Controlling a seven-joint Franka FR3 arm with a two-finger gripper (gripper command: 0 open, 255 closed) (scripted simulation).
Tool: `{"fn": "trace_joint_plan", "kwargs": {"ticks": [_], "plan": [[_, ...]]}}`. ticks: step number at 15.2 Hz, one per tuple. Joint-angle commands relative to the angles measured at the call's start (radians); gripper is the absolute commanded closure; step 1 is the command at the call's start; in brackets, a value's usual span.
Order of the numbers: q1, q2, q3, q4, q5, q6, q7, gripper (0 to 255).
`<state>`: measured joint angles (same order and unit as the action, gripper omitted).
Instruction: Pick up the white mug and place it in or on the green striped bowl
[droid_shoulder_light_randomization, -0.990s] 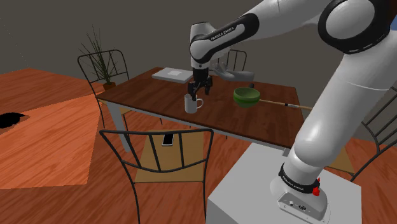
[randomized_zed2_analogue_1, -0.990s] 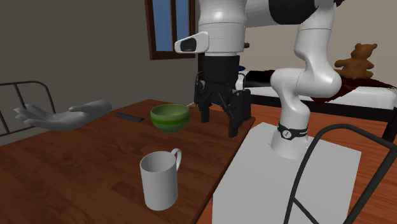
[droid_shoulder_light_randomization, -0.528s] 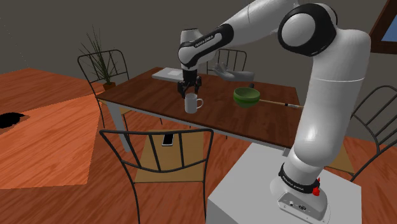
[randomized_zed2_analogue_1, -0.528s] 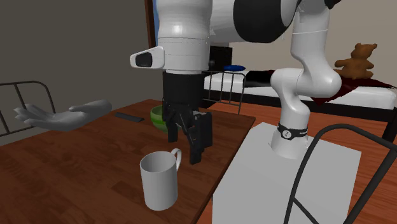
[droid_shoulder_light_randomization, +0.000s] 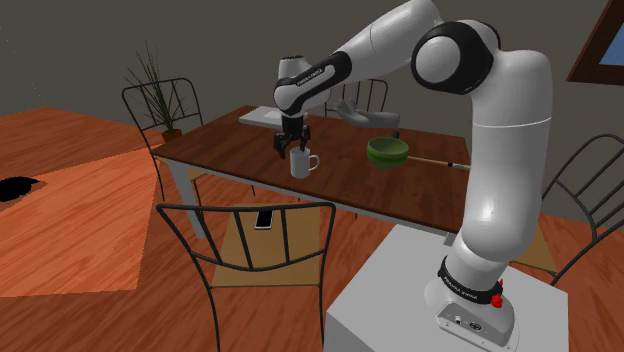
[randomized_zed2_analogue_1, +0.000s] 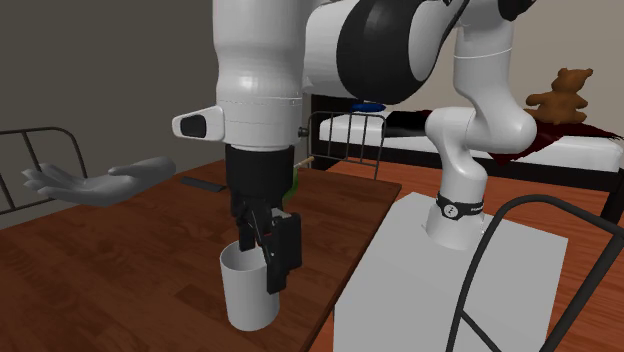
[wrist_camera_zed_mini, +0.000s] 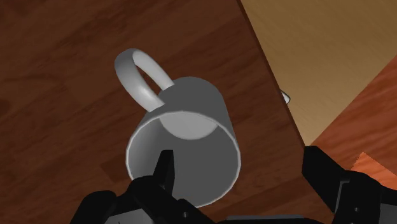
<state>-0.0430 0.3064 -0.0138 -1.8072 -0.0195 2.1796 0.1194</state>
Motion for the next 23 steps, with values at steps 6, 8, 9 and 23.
{"fn": "trace_joint_plan", "kwargs": {"ticks": [6,8,9,23], "plan": [[-0.001,0.025,-0.001,-0.015,0.000,0.041,-0.001,0],[-0.001,0.025,-0.001,-0.015,0.000,0.041,-0.001,0],[-0.001,0.025,-0.001,-0.015,0.000,0.041,-0.001,0],[-0.001,0.008,0.000,0.003,0.000,0.006,-0.002,255]]}}
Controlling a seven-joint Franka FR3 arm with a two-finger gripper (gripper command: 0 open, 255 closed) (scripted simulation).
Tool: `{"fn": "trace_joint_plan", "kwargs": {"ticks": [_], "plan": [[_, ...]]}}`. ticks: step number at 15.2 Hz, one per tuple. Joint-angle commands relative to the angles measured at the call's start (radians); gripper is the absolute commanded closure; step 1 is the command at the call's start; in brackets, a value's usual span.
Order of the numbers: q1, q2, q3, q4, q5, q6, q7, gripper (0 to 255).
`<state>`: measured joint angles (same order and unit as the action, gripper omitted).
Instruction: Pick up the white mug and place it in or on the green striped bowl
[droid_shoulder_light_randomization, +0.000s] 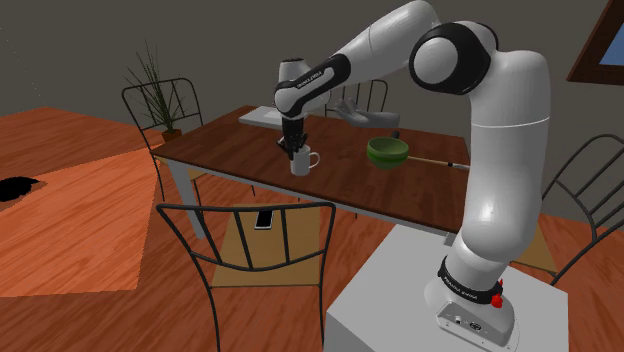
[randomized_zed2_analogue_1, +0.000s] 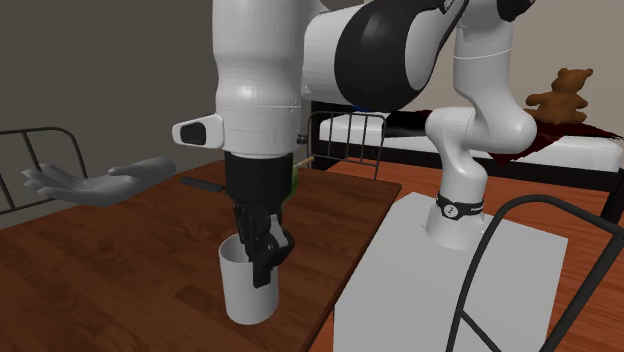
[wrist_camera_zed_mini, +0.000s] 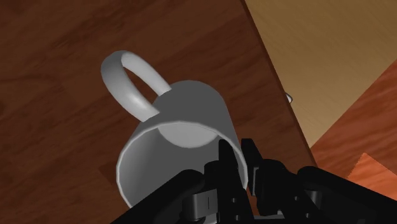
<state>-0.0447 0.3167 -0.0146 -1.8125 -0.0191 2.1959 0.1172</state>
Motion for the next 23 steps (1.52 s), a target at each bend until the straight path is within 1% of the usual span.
{"fn": "trace_joint_plan", "kwargs": {"ticks": [1,12,23], "plan": [[0.001,-0.008,0.000,0.014,0.000,-0.022,0.000,255],[0.001,-0.055,0.000,0.099,0.001,-0.154,-0.002,255],[0.001,-0.078,0.000,0.215,0.001,-0.294,-0.005,255]]}}
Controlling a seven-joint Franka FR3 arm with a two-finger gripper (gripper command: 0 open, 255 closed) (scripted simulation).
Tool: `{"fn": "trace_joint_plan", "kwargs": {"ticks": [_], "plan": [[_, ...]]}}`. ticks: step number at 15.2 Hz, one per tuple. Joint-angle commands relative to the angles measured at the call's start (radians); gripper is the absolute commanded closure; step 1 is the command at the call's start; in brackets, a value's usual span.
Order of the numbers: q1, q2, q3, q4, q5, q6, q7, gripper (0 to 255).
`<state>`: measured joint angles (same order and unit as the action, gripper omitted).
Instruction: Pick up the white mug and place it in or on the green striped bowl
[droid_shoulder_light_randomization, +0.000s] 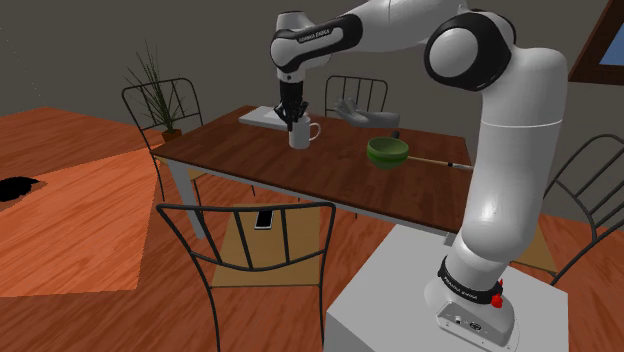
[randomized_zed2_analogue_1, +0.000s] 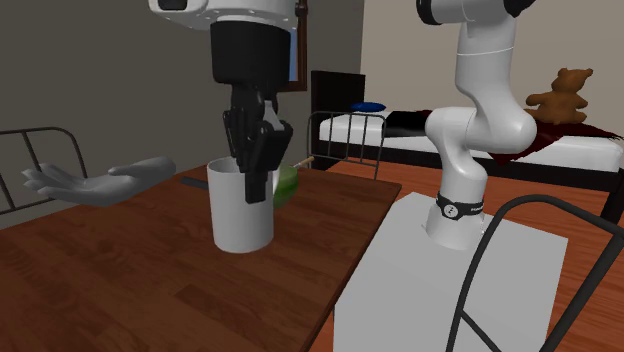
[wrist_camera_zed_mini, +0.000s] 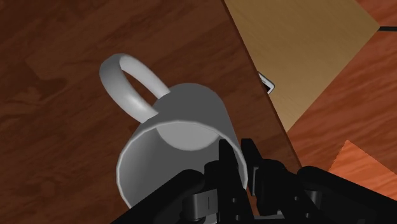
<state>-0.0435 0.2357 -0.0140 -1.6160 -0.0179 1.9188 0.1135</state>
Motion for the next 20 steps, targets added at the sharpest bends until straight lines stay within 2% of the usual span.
{"fn": "trace_joint_plan", "kwargs": {"ticks": [1,7,13,20], "plan": [[0.000,0.002,0.000,0.031,0.000,-0.030,-0.001,255],[0.000,0.001,0.000,0.103,0.001,-0.103,-0.002,255],[-0.064,-0.146,-0.044,-0.075,0.010,-0.070,-0.112,255],[-0.136,-0.277,-0.111,-0.214,0.009,-0.060,-0.251,255]]}}
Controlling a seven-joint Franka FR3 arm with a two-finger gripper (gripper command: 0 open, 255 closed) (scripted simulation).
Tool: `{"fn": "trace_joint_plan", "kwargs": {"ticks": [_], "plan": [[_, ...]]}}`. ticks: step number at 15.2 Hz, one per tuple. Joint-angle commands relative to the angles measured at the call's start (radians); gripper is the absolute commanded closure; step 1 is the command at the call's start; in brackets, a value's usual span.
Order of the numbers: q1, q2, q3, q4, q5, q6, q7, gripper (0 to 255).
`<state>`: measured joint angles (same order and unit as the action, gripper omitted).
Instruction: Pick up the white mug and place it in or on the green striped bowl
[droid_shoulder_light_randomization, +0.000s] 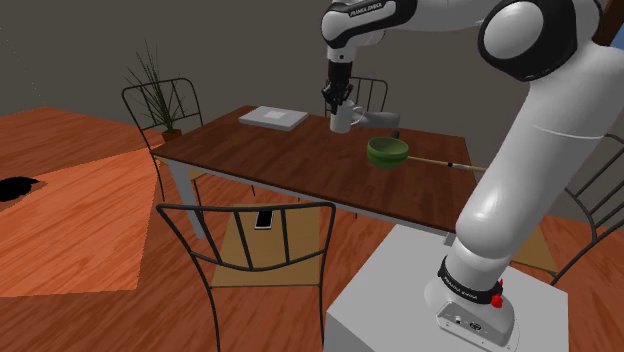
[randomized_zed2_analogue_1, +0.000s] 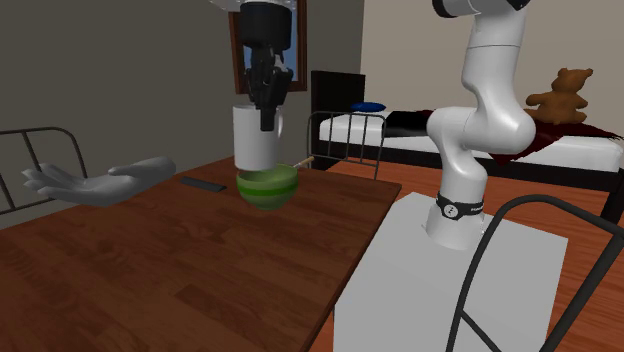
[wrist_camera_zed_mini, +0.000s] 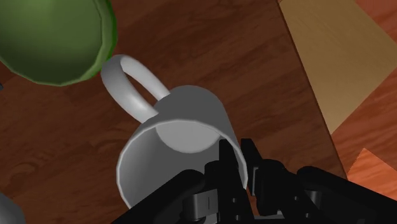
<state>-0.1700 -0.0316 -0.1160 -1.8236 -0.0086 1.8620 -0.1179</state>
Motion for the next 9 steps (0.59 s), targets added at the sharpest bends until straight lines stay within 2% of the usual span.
{"fn": "trace_joint_plan", "kwargs": {"ticks": [1,9], "plan": [[-0.019,-0.025,-0.020,-0.020,-0.001,-0.004,-0.040,255],[-0.100,-0.116,-0.116,-0.094,-0.016,-0.019,-0.212,255]]}}
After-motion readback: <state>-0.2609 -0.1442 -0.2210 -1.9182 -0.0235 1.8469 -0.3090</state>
